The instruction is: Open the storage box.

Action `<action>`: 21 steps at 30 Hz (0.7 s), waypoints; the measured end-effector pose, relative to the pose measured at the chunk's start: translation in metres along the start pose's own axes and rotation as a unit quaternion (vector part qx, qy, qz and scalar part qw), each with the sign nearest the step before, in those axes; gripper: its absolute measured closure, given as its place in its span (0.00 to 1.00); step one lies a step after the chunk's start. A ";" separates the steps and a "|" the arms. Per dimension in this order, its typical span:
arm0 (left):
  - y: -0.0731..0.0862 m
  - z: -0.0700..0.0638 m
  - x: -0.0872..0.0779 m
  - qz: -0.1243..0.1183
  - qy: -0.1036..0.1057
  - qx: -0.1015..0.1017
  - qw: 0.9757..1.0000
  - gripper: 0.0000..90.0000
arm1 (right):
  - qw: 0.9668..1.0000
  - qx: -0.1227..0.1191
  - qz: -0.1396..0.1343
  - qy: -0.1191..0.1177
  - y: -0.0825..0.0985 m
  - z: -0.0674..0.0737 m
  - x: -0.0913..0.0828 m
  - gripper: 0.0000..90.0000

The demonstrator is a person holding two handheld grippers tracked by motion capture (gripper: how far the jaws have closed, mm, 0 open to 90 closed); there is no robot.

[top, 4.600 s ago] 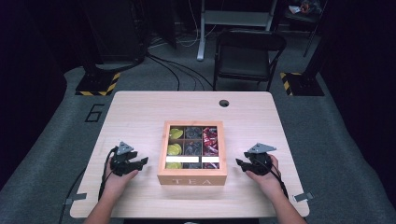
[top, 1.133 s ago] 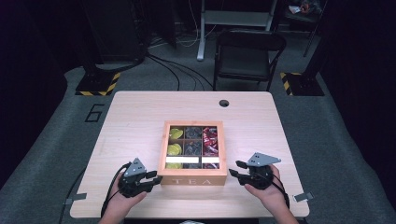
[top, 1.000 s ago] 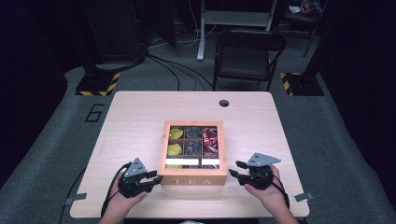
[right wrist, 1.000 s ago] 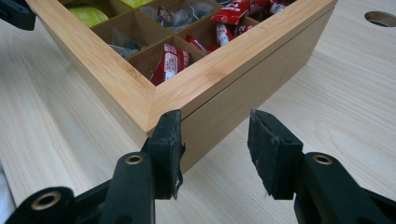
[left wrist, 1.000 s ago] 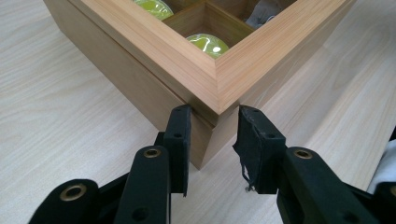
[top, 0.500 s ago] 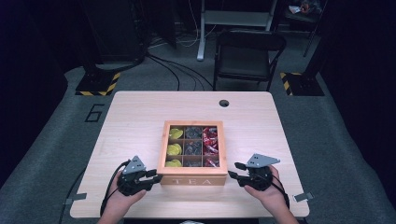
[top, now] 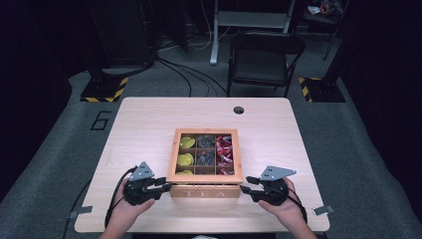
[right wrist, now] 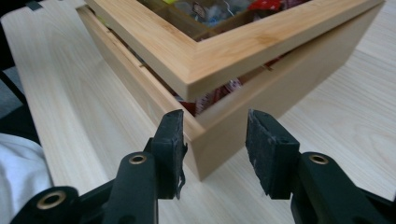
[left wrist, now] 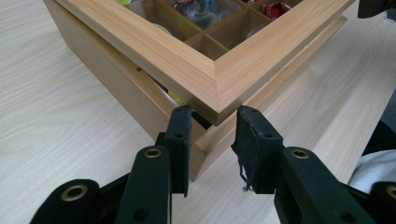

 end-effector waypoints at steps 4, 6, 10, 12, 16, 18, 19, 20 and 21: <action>-0.001 0.000 -0.001 0.003 0.006 -0.003 1.000 0.74 | 1.000 0.006 -0.003 -0.006 -0.006 0.003 0.002 0.62; -0.001 0.000 0.000 0.002 0.002 -0.002 1.000 0.74 | 1.000 0.012 -0.001 -0.009 -0.008 0.004 0.004 0.62; -0.003 0.001 -0.002 0.002 0.005 0.001 1.000 0.74 | 1.000 0.017 -0.001 -0.012 -0.011 0.005 0.006 0.62; -0.005 0.001 -0.003 0.000 0.001 0.001 1.000 0.74 | 1.000 0.018 -0.004 -0.015 -0.013 0.005 0.006 0.63; -0.007 0.001 -0.005 -0.003 0.003 0.003 1.000 0.74 | 0.999 0.028 -0.008 -0.016 -0.019 0.005 0.004 0.63; -0.008 0.001 -0.005 -0.006 0.004 0.002 1.000 0.73 | 1.000 0.027 -0.006 -0.013 -0.021 0.005 0.003 0.64; -0.009 0.001 -0.005 -0.009 0.002 0.005 1.000 0.73 | 0.999 0.027 -0.008 -0.015 -0.022 0.004 0.003 0.64; -0.009 0.002 -0.005 -0.011 -0.001 0.007 1.000 0.72 | 0.999 0.029 -0.006 -0.015 -0.023 0.004 0.002 0.64; -0.010 0.002 -0.005 -0.014 -0.004 0.008 1.000 0.69 | 1.000 0.026 -0.006 -0.017 -0.023 0.004 0.002 0.64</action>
Point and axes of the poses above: each handheld gripper's, and its own axes: x roughly forward along the jaws, y roughly out of its underside, z roughly to its left, the point moved 6 cm from there along x, roughly forward along the jaws, and after that the axes turned 9 degrees about y, right-handed, at the moved point
